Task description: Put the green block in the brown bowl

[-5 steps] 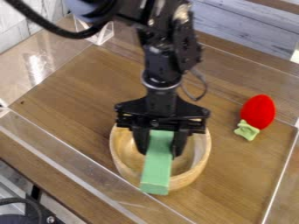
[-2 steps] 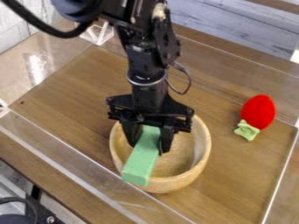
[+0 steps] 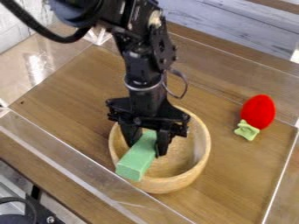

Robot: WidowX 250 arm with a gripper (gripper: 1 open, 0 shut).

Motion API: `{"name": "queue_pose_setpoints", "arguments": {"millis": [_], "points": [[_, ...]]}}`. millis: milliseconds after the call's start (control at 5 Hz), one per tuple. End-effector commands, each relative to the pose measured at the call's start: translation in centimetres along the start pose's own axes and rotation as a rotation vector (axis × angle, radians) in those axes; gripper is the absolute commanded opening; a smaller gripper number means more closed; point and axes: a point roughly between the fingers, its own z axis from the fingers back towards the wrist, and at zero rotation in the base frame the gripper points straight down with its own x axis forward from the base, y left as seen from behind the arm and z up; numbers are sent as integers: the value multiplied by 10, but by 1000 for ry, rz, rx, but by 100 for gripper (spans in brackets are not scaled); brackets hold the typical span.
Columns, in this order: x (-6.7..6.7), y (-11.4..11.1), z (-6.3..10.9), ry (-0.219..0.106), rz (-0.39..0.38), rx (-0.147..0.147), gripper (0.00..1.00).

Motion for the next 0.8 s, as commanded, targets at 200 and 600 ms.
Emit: {"name": "queue_pose_setpoints", "arguments": {"millis": [200, 600], "points": [[-4, -5, 14, -38, 16, 7, 0], [3, -6, 41, -57, 38, 20, 0]]}}
